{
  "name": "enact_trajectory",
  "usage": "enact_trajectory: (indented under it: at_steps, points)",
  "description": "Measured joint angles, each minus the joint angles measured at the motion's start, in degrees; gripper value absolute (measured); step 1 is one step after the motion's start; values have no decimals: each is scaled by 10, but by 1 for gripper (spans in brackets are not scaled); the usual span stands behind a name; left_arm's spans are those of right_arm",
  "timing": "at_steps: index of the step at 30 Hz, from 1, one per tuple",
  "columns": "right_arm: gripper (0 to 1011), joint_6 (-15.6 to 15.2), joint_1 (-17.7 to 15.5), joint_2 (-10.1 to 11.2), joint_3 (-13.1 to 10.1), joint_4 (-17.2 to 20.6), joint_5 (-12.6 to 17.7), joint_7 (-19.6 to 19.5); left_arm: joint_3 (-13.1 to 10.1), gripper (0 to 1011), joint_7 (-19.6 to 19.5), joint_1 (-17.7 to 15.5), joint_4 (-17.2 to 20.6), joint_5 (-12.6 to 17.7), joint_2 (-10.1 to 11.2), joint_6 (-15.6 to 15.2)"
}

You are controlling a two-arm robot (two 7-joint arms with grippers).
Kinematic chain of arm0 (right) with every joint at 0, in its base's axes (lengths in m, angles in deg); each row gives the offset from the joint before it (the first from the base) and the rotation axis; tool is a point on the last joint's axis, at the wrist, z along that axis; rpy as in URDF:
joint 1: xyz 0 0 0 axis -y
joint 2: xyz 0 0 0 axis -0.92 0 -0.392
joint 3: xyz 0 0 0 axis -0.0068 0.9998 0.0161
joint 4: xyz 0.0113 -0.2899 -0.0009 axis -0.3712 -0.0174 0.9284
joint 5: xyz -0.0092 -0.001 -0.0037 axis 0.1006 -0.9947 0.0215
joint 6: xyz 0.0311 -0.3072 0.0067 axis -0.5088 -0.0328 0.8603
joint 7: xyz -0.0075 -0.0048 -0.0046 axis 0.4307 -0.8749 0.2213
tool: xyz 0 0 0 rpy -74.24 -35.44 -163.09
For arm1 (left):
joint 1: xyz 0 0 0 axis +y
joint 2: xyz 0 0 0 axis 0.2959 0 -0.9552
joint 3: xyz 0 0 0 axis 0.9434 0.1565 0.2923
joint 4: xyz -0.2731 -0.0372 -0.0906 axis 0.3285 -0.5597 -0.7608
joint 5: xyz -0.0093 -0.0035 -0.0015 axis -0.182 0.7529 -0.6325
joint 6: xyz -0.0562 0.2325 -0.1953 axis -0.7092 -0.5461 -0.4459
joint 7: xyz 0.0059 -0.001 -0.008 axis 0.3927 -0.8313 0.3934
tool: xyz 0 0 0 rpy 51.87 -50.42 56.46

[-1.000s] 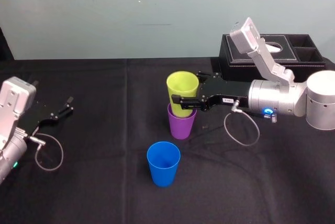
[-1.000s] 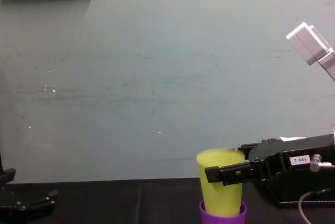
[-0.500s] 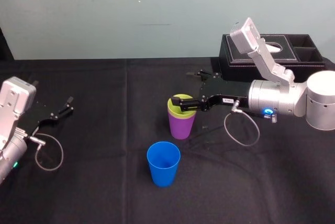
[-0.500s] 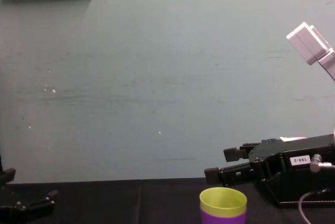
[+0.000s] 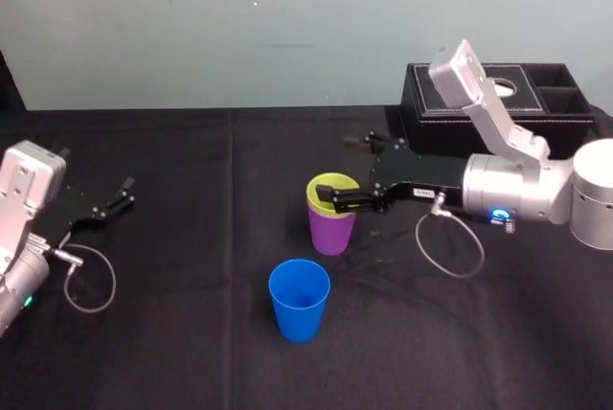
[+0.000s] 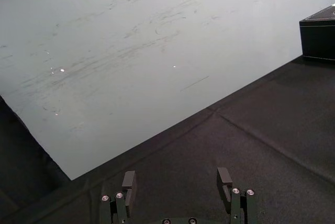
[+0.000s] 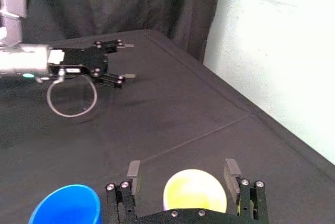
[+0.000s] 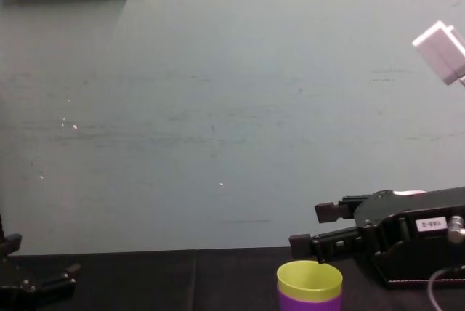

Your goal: Stack the three plastic cups sequentially using one hand.

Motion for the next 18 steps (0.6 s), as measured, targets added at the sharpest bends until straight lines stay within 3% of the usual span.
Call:
enact_trajectory:
  at_steps: [8, 18]
  points:
    - [1003, 3, -50, 47, -22, 73, 22, 0, 0, 1011, 0, 0, 0, 0, 0, 0]
    - [1003, 21, -112, 99, -43, 127, 48, 4, 0, 1011, 0, 0, 0, 0, 0, 0]
